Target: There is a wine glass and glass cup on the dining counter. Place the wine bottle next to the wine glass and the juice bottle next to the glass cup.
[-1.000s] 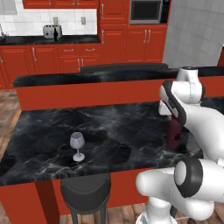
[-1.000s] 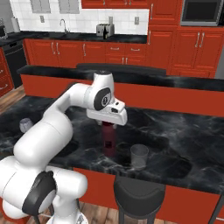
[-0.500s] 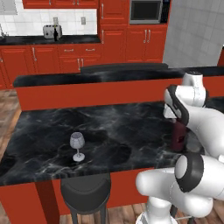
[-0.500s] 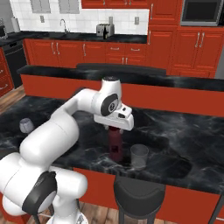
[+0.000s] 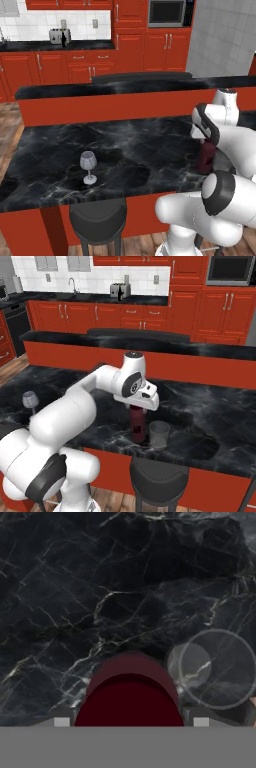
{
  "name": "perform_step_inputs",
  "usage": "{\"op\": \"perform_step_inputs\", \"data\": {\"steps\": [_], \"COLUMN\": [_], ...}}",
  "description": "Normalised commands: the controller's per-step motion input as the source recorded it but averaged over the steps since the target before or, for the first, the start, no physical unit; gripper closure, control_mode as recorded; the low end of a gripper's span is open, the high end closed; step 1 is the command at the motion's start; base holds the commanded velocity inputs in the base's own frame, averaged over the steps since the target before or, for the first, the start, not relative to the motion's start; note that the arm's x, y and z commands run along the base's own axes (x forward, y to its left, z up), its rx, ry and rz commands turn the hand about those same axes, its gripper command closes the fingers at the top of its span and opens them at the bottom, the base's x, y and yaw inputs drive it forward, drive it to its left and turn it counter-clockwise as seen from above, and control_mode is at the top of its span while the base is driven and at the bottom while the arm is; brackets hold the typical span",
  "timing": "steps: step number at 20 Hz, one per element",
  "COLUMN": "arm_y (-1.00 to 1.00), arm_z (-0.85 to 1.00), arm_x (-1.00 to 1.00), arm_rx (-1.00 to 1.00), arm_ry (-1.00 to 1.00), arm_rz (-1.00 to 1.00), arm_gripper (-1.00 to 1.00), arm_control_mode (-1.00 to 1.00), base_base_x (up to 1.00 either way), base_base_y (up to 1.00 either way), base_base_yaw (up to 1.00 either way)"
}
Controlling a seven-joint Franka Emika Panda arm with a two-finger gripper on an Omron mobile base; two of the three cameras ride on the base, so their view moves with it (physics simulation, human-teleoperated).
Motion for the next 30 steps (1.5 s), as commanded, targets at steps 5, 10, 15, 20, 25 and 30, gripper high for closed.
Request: {"op": "perform_step_inputs", "data": {"steps": [5,10,15,20,25,30], "arm_y": [0.0,0.0,0.0,0.0,0.0,0.0], "arm_z": [-0.23,-0.21,-0.24,-0.29,-0.29,-0.08], "arm_x": [0.11,0.13,0.14,0.03,0.0,0.0], "arm_rx": [0.04,0.01,0.0,0.0,0.0,0.0], "arm_ry": [-0.08,-0.05,0.0,0.0,0.0,-0.01], "arm_rz": [0.0,0.0,0.0,0.0,0.0,0.0], "arm_gripper": [1.0,1.0,1.0,1.0,-1.0,-1.0], "arm_control_mode": [-1.0,-1.0,-1.0,-1.0,-1.0,-1.0], "base_base_x": [0.0,0.0,0.0,0.0,0.0,0.0], "base_base_y": [0.0,0.0,0.0,0.0,0.0,0.0], "base_base_yaw": [0.0,0.0,0.0,0.0,0.0,0.0]}}
